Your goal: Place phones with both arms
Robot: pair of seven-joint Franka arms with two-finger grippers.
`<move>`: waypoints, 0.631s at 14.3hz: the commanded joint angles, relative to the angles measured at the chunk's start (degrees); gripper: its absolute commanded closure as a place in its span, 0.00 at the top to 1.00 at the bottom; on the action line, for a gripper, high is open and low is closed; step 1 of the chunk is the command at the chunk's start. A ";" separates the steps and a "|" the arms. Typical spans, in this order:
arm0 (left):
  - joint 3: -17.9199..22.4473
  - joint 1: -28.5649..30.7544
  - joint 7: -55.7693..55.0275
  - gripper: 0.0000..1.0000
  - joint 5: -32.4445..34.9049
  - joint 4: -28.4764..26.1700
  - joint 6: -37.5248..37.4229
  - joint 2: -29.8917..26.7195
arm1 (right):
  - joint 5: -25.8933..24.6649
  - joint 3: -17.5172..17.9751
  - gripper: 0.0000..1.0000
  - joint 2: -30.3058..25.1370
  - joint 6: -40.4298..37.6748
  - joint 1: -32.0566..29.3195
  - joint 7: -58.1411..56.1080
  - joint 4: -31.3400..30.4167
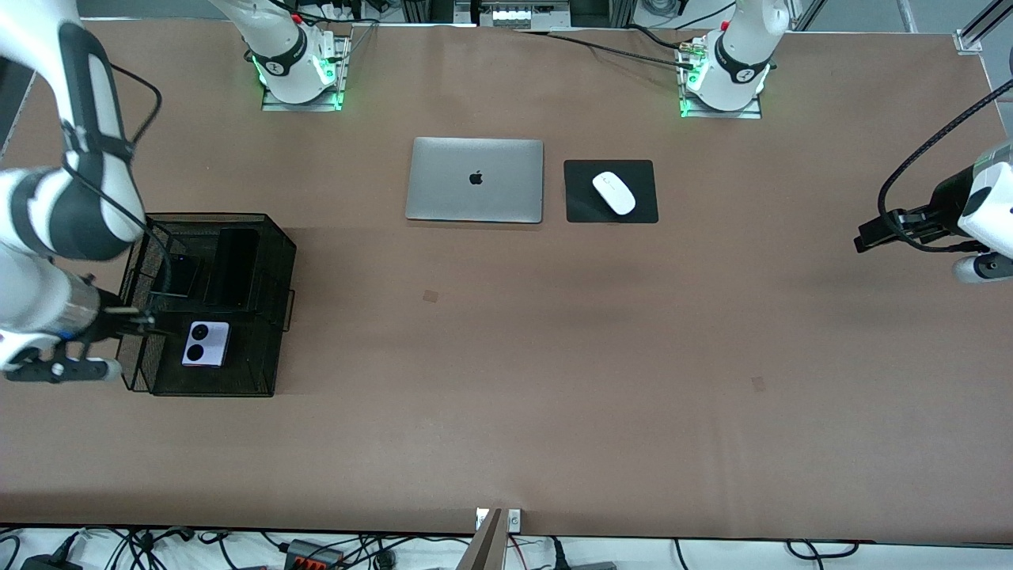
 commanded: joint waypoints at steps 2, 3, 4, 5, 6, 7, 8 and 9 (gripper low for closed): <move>-0.01 0.06 1.42 1.00 -0.10 -0.03 -2.35 -0.21 | 3.40 0.15 1.00 -3.24 -8.63 -1.07 -0.34 3.43; 0.00 0.06 1.34 1.00 -0.01 -0.03 -2.96 -0.12 | 4.38 0.15 1.00 -3.51 -10.66 -1.07 -0.25 5.27; -0.09 -0.03 1.34 1.00 0.08 -0.12 -3.49 -0.12 | 4.48 0.24 1.00 -3.51 -12.42 -1.07 -0.17 7.29; -0.09 -0.03 1.34 1.00 -0.01 -0.12 -4.10 -0.12 | 4.48 0.24 1.00 -3.51 -13.22 -0.98 -0.08 8.79; -0.09 0.06 1.34 1.00 -0.01 -0.12 -4.20 -0.04 | 4.48 0.15 1.00 -3.51 -13.49 -0.98 0.36 9.24; -0.01 0.23 1.42 1.00 -0.01 -0.12 -4.11 -0.03 | 4.56 0.15 1.00 -3.60 -13.49 -0.98 2.36 9.33; 0.00 0.41 1.42 1.00 0.08 -0.03 -3.94 0.05 | 4.57 0.24 1.00 -3.60 -13.58 -1.07 4.73 9.33; 0.00 0.41 1.51 1.00 0.08 -0.03 -3.76 -0.03 | 4.57 0.32 1.00 -4.47 -13.58 -1.07 5.54 9.33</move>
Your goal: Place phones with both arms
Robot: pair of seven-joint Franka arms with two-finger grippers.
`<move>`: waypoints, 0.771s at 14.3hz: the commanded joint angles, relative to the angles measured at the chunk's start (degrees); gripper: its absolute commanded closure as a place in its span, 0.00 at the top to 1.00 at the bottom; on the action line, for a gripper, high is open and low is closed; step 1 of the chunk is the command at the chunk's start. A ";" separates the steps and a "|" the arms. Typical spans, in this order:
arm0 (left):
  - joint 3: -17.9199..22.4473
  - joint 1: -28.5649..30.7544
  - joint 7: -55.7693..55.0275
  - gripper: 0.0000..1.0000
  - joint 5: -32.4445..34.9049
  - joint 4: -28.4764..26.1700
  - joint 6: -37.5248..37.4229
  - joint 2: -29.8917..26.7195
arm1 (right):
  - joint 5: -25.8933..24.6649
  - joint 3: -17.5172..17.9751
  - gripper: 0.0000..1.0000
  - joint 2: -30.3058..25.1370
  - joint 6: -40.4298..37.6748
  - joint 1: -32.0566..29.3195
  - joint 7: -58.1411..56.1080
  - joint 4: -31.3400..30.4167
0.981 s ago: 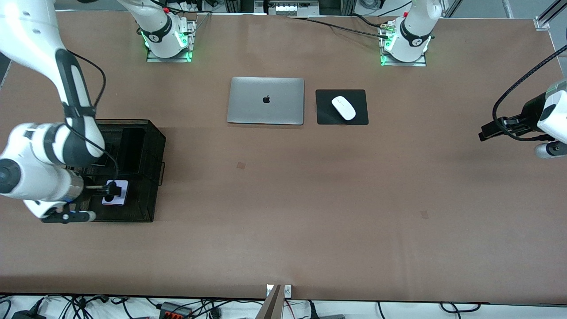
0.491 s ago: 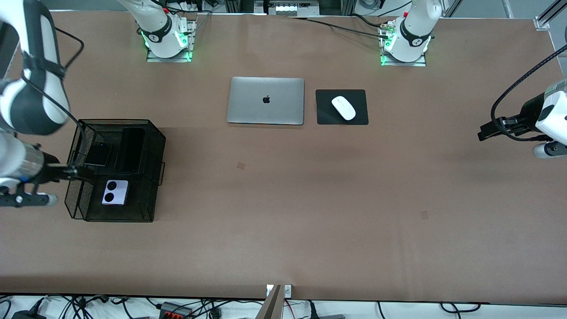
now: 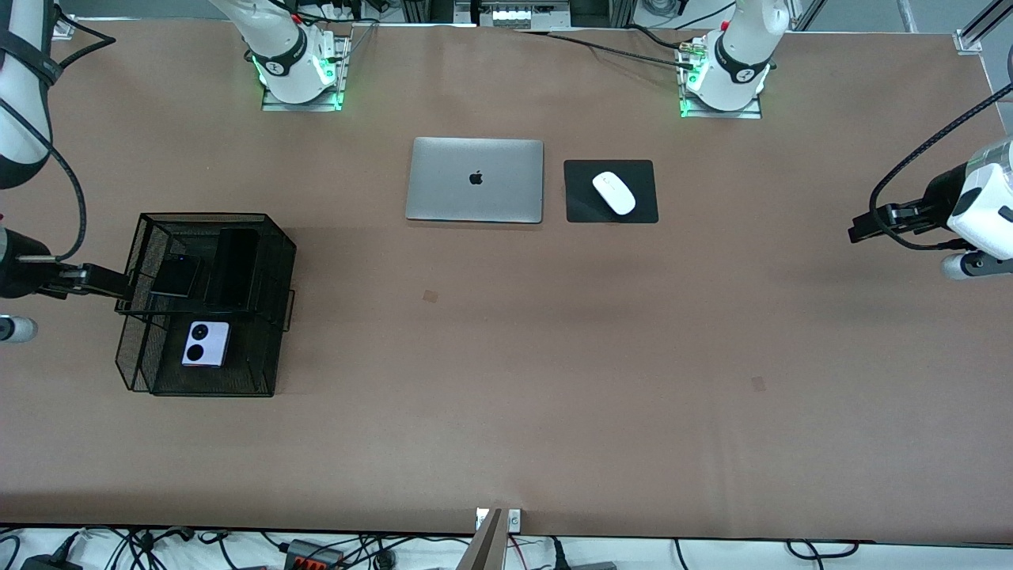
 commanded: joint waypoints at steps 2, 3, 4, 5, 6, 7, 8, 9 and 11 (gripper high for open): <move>-0.05 0.02 1.47 1.00 0.07 -0.03 -0.32 -0.30 | 0.83 0.47 1.00 -1.89 -1.19 0.01 2.54 0.86; -0.13 0.02 1.47 1.00 0.07 -0.03 -0.32 -0.30 | 0.83 0.38 1.00 -2.68 -1.19 0.36 2.53 0.77; -0.13 -0.07 1.47 1.00 0.07 -0.03 -0.32 -0.30 | 0.92 -0.49 1.00 -3.21 -1.10 0.89 2.45 0.25; -0.13 -0.07 1.47 1.00 0.07 -0.03 -0.32 -0.30 | 1.00 -1.89 1.00 -4.26 -1.02 1.59 2.19 -0.80; -0.13 -0.07 1.47 1.00 0.07 -0.03 -0.32 -0.30 | 1.01 -3.47 1.00 -5.57 -1.02 2.90 2.27 -1.85; -0.13 -0.07 1.47 1.00 -0.02 -0.03 -0.32 -0.30 | 0.92 -5.14 1.00 -6.11 -1.10 4.40 2.18 -2.39; -0.13 -0.07 1.47 1.00 -0.02 0.06 -0.32 -0.30 | 0.83 -5.68 1.00 -6.46 -0.84 4.85 2.18 -2.83; -0.13 -0.07 1.47 1.00 -0.02 0.06 -0.32 -0.30 | 0.83 -6.12 1.00 -7.42 -0.49 4.94 2.01 -4.05; -0.13 -0.16 1.47 1.00 -0.02 0.06 -0.32 -0.30 | 0.83 -7.00 1.00 -8.74 -0.31 5.99 2.01 -5.98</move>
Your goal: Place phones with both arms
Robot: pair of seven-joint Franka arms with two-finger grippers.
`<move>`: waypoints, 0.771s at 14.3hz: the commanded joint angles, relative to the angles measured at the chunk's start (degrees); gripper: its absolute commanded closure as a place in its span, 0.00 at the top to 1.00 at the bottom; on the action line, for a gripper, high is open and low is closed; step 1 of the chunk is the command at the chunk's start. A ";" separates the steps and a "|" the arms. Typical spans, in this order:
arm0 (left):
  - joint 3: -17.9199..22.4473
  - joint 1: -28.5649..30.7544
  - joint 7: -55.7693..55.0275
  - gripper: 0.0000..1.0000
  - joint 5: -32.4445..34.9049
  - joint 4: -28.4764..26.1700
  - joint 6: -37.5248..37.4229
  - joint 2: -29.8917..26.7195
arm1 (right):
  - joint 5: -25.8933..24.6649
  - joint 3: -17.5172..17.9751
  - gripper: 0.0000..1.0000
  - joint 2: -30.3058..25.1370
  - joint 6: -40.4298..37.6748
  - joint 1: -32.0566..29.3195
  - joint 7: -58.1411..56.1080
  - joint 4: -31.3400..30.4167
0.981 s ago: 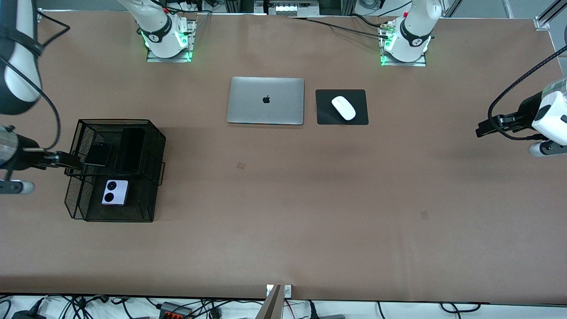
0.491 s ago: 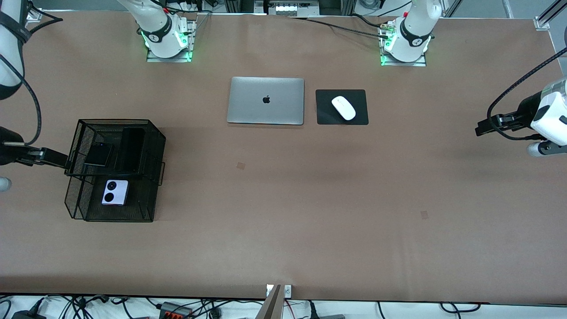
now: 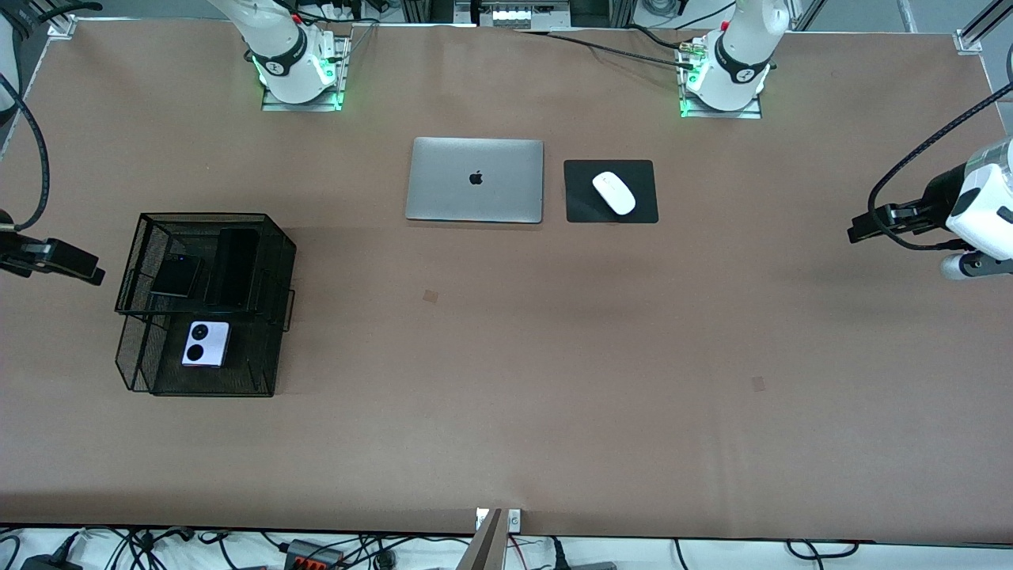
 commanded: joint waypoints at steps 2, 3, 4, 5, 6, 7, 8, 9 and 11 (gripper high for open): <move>-0.07 -0.05 1.35 1.00 -0.02 0.06 -0.40 -0.32 | 0.41 -1.91 1.00 -5.41 1.46 2.14 0.34 -7.14; -0.16 -0.05 1.35 1.00 -0.02 0.06 -0.40 -0.32 | 0.32 -1.82 1.00 -6.38 1.64 1.97 0.16 -8.20; -0.16 -0.05 1.35 1.00 -0.02 0.06 -0.40 -0.32 | 0.31 -1.73 1.00 -7.00 1.47 1.88 -0.01 -9.25; -0.16 -0.05 1.35 1.00 -0.02 0.06 -0.40 -0.32 | 0.31 -1.73 1.00 -7.70 1.73 1.88 -0.02 -10.40; -0.16 -0.05 1.35 1.00 -0.02 0.06 -0.40 -0.32 | 0.31 -1.73 1.00 -8.06 1.99 2.06 -0.02 -11.36; -0.16 -0.05 1.35 1.00 -0.02 0.06 -0.40 -0.32 | 0.23 -1.73 1.00 -8.85 3.21 2.14 -0.02 -12.94; -0.16 -0.05 1.35 1.00 -0.02 0.06 -0.40 -0.32 | 0.14 -1.65 1.00 -10.07 4.79 2.15 -0.02 -15.22; -0.16 -0.05 1.35 1.00 -0.02 0.06 -0.49 -0.32 | 0.14 -1.56 1.00 -12.08 6.72 2.23 -0.02 -18.72; -0.16 -0.05 1.35 1.00 -0.10 0.06 -0.49 -0.32 | 0.14 -1.56 1.00 -15.78 10.42 2.23 -0.02 -25.14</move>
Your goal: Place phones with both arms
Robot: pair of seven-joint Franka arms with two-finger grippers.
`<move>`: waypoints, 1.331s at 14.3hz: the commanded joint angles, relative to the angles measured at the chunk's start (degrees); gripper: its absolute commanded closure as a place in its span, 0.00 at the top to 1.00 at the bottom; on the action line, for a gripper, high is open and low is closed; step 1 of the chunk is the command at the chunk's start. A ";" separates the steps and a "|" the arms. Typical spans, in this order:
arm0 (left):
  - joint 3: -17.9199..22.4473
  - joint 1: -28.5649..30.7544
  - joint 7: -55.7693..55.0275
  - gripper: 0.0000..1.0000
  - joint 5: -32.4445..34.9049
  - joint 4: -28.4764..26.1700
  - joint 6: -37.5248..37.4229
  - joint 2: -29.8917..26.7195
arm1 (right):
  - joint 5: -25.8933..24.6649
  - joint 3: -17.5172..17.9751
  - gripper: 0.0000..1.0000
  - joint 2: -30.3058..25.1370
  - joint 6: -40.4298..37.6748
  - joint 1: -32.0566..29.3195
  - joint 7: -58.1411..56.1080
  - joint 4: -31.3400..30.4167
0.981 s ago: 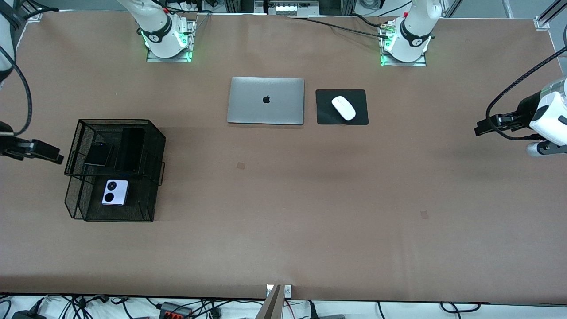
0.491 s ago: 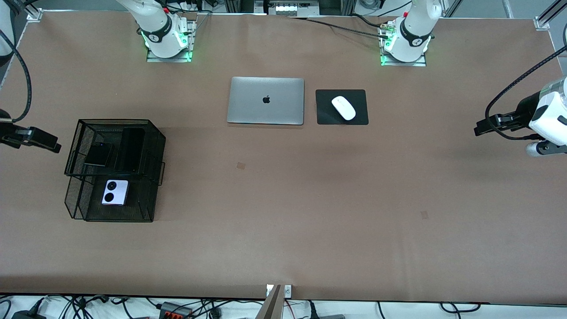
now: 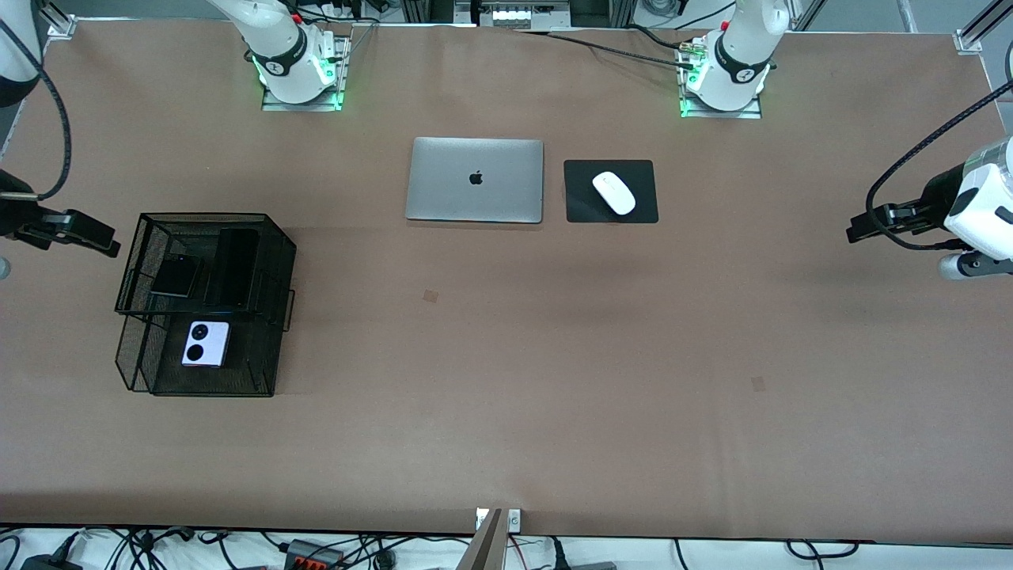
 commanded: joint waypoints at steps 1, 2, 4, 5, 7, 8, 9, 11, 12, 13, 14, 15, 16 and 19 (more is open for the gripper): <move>-0.07 -0.07 1.33 1.00 -0.10 0.06 -0.49 -0.32 | 0.14 -0.22 1.00 -6.67 4.18 0.66 0.00 -9.68; -0.07 -0.08 1.33 1.00 -0.10 0.06 -0.49 -0.32 | 0.14 -0.22 1.00 -6.67 3.92 0.66 -0.09 -9.60; -0.07 -0.08 1.33 1.00 -0.10 0.06 -0.49 -0.32 | 0.14 -0.22 1.00 -7.02 2.34 0.57 -0.18 -9.51; -0.07 -0.08 1.33 1.00 -0.10 0.06 -0.49 -0.32 | 0.14 -0.22 1.00 -6.94 1.90 0.49 -1.22 -9.42; -0.07 -0.08 1.33 1.00 -0.10 0.06 -0.49 -0.32 | 0.23 -0.13 1.00 -6.59 1.72 0.57 -1.50 -7.68; -0.07 -0.08 1.33 1.00 -0.10 0.06 -0.49 -0.32 | 0.23 -0.13 1.00 -6.24 1.45 0.57 -1.24 -6.27; -0.07 -0.08 1.33 1.00 -0.10 0.06 -0.49 -0.32 | 0.23 -0.13 1.00 -6.32 1.02 0.57 -1.15 -6.08; -0.07 -0.08 1.33 1.00 -0.10 0.06 -0.49 -0.32 | 0.23 -0.13 1.00 -6.41 0.75 0.57 -1.06 -5.99; -0.07 -0.08 1.33 1.00 -0.10 0.06 -0.58 -0.32 | 0.23 -0.05 1.00 -6.50 0.57 0.57 -1.23 -5.99; -0.07 -0.08 1.33 1.00 -0.10 0.06 -0.49 -0.32 | 0.23 -0.05 1.00 -6.67 0.31 0.57 -1.93 -5.99; -0.07 -0.08 1.33 1.00 -0.10 0.06 -0.49 -0.32 | 0.23 0.04 1.00 -6.67 -0.91 0.57 -2.20 -5.65; -0.07 -0.08 1.33 1.00 -0.10 0.06 -0.49 -0.32 | 0.23 0.04 1.00 -6.59 -1.70 0.75 -2.20 -5.12; -0.07 -0.08 1.42 1.00 -0.10 0.06 -0.58 -0.32 | 0.23 0.13 1.00 -6.58 -2.23 1.36 -1.94 -5.12; -0.07 -0.08 1.42 1.00 -0.10 0.06 -0.58 -0.32 | 0.23 0.04 1.00 -6.41 -2.42 1.80 -1.93 -5.12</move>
